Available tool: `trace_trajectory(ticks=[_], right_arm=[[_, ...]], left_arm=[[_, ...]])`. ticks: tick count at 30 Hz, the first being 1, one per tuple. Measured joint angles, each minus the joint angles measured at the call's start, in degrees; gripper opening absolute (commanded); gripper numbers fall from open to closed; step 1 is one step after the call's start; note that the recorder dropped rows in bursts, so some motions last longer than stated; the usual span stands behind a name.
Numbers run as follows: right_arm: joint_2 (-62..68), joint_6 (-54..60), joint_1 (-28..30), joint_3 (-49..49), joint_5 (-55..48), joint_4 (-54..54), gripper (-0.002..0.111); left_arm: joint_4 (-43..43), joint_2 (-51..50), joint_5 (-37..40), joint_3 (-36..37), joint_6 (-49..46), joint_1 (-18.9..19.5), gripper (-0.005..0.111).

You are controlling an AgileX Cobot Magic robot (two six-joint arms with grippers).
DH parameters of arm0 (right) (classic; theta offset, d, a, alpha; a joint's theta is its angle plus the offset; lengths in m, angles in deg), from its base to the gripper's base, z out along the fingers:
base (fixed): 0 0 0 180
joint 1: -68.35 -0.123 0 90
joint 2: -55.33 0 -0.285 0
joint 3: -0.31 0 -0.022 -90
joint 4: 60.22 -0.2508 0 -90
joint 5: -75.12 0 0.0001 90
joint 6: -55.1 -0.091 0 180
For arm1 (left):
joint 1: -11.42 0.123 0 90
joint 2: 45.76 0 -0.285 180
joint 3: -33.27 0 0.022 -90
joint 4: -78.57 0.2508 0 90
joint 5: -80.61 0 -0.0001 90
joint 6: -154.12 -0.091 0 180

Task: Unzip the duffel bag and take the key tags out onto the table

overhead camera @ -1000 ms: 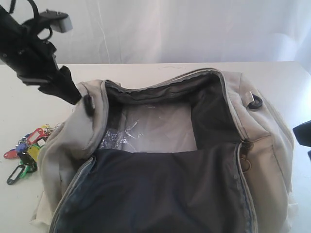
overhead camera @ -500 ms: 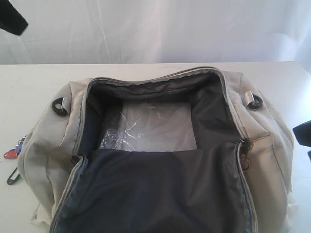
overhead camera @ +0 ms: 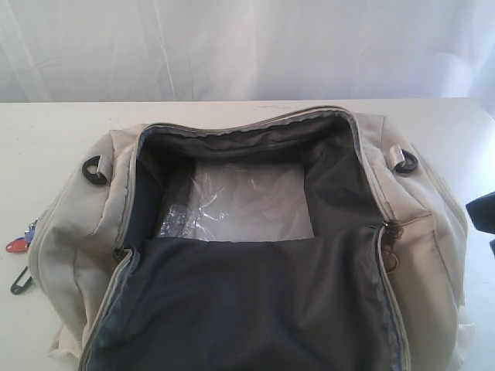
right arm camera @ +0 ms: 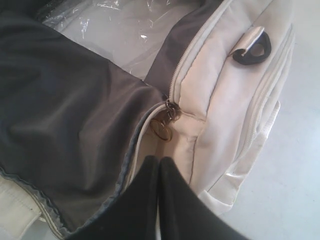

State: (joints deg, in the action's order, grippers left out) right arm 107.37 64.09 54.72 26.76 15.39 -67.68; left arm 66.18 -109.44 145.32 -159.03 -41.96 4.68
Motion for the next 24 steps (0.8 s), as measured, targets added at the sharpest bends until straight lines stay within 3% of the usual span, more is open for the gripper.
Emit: trace_trajectory(ticks=[24], right_arm=[[0.00, 0.00, 0.00, 0.00, 0.00, 0.00, 0.000]], left_arm=[[0.00, 6.86, 0.00, 0.34, 0.54, 0.00, 0.000]])
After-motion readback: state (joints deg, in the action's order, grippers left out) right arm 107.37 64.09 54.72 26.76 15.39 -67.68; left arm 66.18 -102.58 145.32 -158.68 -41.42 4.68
